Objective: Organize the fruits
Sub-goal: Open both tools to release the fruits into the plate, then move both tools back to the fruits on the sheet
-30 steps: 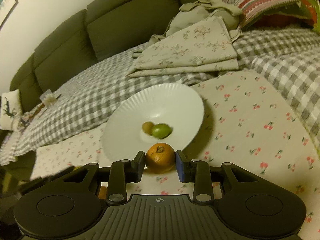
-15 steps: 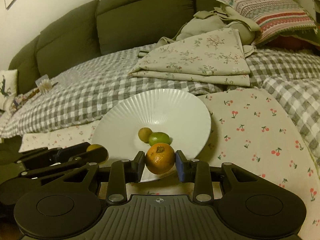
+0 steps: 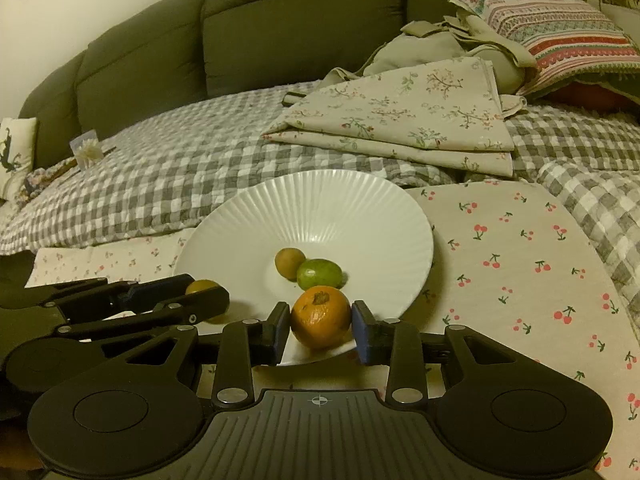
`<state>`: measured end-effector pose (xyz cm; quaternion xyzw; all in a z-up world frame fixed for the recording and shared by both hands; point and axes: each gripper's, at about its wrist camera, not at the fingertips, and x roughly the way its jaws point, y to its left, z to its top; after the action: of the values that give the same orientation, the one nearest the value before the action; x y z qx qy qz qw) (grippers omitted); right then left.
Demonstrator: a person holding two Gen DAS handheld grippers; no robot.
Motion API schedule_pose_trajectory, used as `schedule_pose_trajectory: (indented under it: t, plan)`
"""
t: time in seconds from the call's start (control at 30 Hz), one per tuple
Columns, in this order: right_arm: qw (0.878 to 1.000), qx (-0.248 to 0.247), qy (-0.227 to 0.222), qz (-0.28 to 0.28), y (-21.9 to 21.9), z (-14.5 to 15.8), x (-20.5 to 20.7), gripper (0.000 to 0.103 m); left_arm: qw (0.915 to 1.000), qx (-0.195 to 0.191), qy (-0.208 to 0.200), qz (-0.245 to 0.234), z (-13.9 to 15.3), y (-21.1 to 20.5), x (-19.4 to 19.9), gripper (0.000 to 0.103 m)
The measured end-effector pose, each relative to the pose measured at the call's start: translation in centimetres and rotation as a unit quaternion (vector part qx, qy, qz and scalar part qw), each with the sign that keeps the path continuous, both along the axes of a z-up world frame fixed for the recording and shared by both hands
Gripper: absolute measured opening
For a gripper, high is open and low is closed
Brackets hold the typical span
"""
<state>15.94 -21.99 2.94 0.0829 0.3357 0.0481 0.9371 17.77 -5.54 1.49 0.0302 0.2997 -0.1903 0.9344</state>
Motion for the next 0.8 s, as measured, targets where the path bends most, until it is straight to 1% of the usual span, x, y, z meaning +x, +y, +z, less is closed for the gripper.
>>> schedule_pose_trajectory:
  t: [0.07,0.13,0.43,0.6,0.73,0.8]
  plan:
    - [1.0,0.005,0.0,-0.007,-0.3,0.1,-0.1,0.036,1.0,0.001,-0.001,0.003,0.1,0.1,-0.1,0.035]
    - [1.0,0.015,-0.002,-0.014,-0.6,0.4,-0.1,0.043,1.0,-0.001,-0.001,0.006,0.3,0.3,-0.1,0.037]
    - [0.997,0.062,0.003,-0.037,-2.3,1.8,-0.4,0.043,0.9996,-0.004,0.009,0.027,1.6,2.1,-1.1,0.037]
    - [0.995,0.085,0.011,-0.042,-3.0,3.1,-1.2,0.043,0.9987,-0.009,0.022,0.044,2.4,3.5,-2.2,0.037]
    - [0.994,0.101,0.013,-0.04,-3.3,4.0,-2.1,0.043,0.9979,0.001,0.037,0.053,2.7,4.6,-3.6,0.038]
    - [0.994,0.105,0.013,-0.035,-3.3,4.3,-2.7,0.044,0.9972,0.0,0.047,0.059,2.8,5.1,-4.2,0.038]
